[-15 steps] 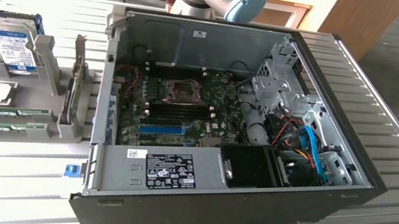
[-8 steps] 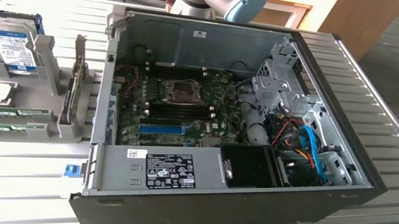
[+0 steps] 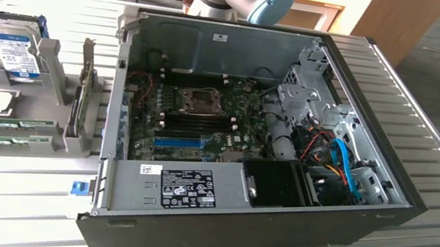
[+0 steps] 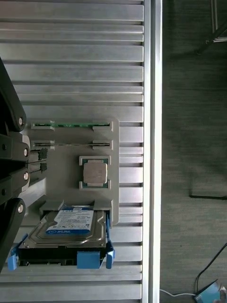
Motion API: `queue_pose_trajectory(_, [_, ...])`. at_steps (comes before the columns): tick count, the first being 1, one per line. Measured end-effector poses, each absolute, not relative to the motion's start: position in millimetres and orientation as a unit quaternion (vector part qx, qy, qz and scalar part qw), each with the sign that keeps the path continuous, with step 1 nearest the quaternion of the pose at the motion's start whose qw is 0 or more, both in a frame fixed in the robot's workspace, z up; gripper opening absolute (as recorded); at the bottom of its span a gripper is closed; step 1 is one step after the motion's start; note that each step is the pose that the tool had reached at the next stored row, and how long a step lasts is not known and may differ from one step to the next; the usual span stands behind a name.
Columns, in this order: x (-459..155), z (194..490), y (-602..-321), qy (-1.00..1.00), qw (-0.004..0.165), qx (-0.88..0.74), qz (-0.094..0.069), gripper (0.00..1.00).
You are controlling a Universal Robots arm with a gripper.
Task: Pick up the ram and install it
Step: 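Pick up the ram and move it above insertion slot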
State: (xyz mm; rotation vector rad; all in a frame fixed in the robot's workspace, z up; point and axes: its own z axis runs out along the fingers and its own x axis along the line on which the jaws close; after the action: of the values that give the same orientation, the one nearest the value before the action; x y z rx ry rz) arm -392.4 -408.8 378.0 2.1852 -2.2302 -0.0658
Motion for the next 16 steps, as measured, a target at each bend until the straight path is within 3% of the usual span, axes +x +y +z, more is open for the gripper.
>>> queue_pose_trajectory(10, [-392.5, 377.6, -408.8, -0.714, 0.009, 0.7, -0.021, 0.11])
queue_pose_trajectory(13, [-392.4, 377.6, -408.8, -0.714, 0.009, 0.7, -0.021, 0.24])
queue_pose_trajectory(16, [-392.5, 377.6, -408.8, -0.714, 0.009, 0.7, -0.021, 0.24])
